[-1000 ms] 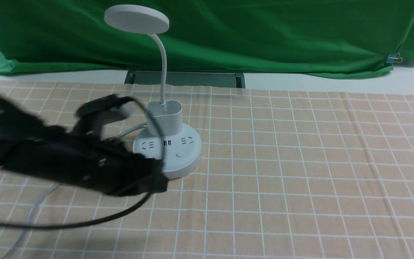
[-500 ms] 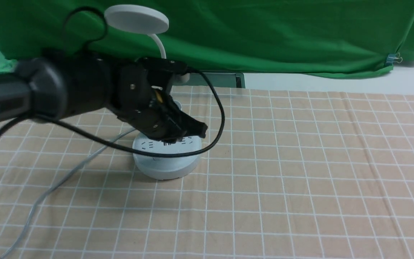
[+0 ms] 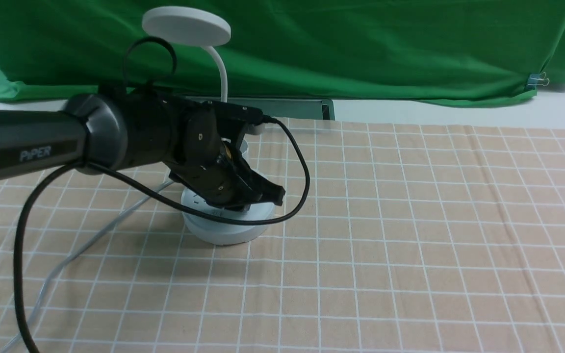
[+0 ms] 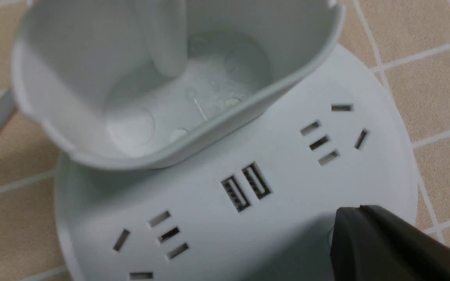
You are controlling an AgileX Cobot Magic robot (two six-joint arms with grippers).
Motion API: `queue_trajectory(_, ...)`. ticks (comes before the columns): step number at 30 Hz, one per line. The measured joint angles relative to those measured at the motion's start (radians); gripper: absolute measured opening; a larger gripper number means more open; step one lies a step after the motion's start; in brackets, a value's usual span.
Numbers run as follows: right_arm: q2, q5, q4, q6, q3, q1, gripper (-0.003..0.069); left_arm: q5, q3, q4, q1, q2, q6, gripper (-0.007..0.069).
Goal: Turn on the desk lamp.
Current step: Use the left arm to press the button switch on the lamp holder
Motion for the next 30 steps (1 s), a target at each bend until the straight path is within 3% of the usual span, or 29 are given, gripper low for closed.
queue_trajectory(30,0.0,0.0,0.0,0.0,0.0,0.0,0.0238,0.038,-0.01,-0.017,-0.001,-0.013,-0.003,0.0001)
